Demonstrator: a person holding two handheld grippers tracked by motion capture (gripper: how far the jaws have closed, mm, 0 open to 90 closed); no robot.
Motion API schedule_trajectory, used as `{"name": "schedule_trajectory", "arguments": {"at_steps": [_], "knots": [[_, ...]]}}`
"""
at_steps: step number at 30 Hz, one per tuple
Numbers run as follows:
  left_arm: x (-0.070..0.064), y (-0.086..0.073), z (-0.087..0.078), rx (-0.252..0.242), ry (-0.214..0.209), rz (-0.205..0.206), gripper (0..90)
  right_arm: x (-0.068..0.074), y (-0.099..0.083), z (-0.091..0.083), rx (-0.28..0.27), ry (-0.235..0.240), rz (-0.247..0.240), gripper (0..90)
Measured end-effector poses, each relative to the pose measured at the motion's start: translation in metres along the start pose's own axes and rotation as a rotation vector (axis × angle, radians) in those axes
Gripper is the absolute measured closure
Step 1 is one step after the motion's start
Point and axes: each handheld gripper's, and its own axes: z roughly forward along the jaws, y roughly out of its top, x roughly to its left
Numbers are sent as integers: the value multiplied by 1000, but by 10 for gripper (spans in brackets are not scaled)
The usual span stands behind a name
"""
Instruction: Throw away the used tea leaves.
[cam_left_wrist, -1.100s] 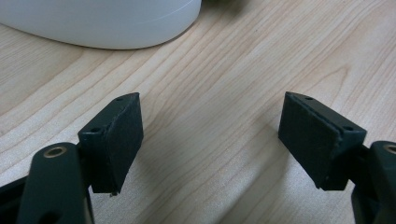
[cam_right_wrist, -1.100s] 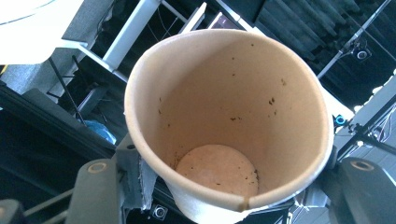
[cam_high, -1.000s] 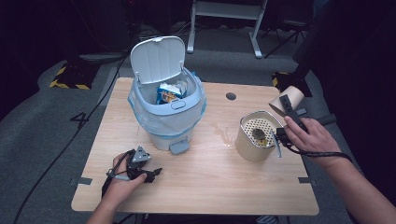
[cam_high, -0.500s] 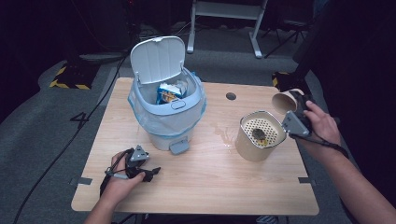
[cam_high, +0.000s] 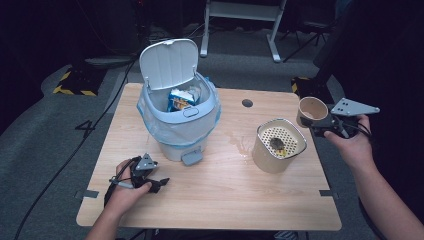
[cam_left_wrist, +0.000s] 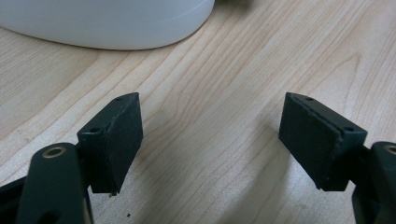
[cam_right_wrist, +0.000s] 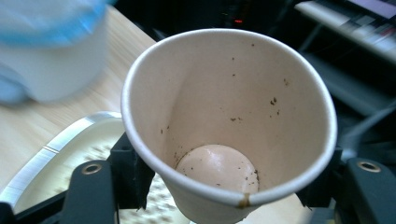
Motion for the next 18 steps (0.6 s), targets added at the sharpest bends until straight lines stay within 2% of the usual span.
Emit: {"name": "schedule_trajectory", "arguments": {"at_steps": [2,4,6,10,12,18], "knots": [[0,0,0,0,-1,0,222,-4,-2,-1,-13,63,81,337],[0,0,0,0,0,1,222,-8,-3,-2,-19,114,141,337],[0,0,0,1,0,1,221,-11,-3,-4,-16,143,169,336],[0,0,0,1,0,1,221,-12,-4,-6,3,169,195,335],[0,0,0,1,1,1,221,-12,-4,-6,19,168,190,334],[0,0,0,1,2,1,220,-11,-2,-6,12,164,182,330]]}}
